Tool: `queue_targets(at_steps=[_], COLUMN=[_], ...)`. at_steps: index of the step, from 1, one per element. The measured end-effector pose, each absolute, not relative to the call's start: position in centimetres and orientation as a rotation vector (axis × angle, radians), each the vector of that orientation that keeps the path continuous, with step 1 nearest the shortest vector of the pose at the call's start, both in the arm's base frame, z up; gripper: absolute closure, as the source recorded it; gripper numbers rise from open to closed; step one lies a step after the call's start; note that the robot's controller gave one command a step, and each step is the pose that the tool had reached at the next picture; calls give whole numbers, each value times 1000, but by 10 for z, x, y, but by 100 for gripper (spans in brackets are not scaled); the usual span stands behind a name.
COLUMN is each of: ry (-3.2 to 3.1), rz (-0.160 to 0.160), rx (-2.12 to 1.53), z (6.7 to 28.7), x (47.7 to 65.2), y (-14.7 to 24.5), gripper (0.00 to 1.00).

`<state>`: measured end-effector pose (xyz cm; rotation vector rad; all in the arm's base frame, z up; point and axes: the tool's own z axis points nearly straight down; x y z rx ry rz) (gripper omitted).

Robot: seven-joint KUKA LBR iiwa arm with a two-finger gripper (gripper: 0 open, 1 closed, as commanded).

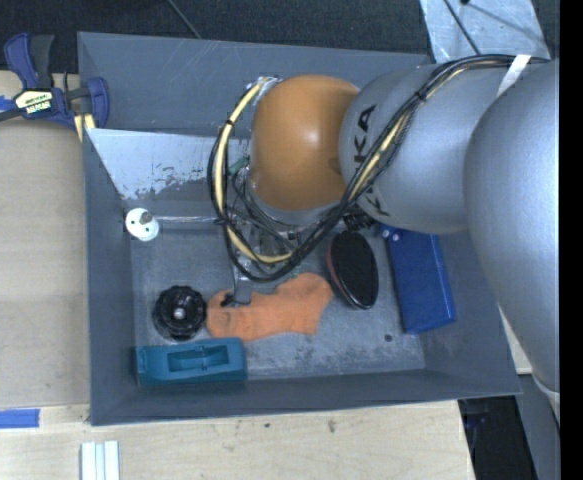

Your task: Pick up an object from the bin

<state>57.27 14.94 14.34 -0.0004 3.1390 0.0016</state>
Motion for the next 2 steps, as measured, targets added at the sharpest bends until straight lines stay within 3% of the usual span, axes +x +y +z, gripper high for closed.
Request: queue_targets(at_steps=[1, 2], ry=[3135, 3145], rz=[3, -2], rx=[23, 14], z=[79, 90], x=[565, 558], y=[110, 109], gripper=[0, 0])
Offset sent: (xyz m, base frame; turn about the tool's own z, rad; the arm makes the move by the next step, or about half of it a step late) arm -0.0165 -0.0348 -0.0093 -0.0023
